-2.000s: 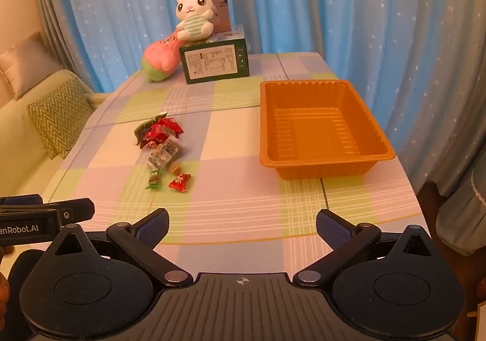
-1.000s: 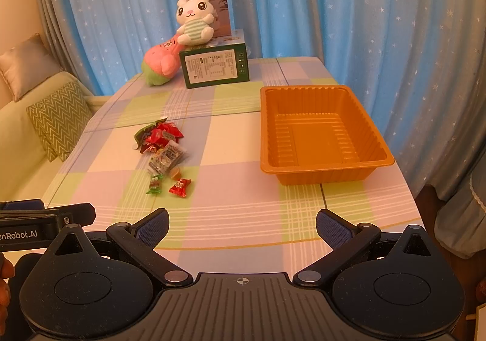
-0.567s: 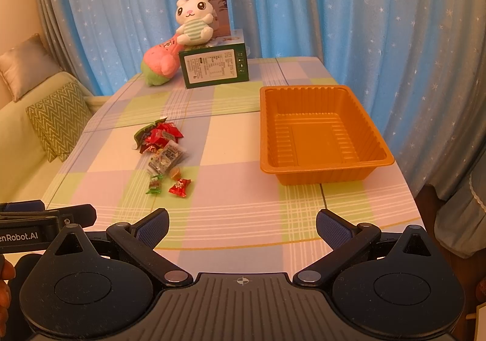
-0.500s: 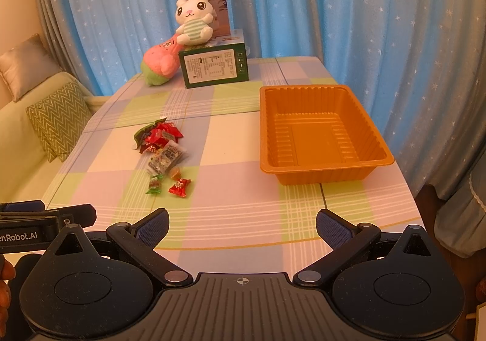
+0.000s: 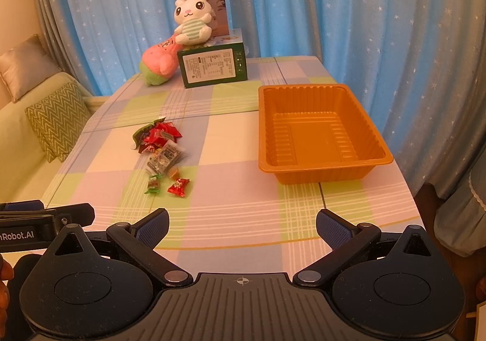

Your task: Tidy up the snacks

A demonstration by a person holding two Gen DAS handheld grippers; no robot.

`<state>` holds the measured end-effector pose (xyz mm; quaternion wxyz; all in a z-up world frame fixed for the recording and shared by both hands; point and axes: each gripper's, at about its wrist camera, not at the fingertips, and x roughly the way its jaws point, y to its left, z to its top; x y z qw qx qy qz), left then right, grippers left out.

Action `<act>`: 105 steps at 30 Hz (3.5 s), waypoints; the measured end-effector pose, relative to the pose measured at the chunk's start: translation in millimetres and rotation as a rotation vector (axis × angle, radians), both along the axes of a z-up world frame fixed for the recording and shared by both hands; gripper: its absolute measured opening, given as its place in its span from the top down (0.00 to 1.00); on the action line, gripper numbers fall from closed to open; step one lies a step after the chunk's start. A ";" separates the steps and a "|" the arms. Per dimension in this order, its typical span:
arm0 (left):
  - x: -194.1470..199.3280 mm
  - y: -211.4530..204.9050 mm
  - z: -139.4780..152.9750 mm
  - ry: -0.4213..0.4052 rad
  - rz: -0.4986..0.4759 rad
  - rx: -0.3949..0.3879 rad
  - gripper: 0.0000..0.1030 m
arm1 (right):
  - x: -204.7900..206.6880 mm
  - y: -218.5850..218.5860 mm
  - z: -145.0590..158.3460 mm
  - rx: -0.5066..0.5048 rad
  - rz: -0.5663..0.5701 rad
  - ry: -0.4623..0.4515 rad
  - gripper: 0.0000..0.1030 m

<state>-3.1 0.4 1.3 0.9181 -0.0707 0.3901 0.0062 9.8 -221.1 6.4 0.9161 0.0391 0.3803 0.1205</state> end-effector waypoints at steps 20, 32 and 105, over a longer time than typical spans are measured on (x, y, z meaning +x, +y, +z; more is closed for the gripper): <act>0.5 -0.2 1.3 -0.002 -0.001 -0.003 0.01 | 0.2 -0.4 -0.1 0.001 -0.002 -0.001 0.00; 0.9 -0.7 2.2 -0.003 -0.002 -0.002 0.01 | 0.3 -0.6 -0.2 0.000 -0.001 0.000 0.00; 163.7 36.5 -130.1 0.121 -0.016 -0.046 0.65 | 124.4 41.6 -125.5 0.027 0.001 0.094 0.84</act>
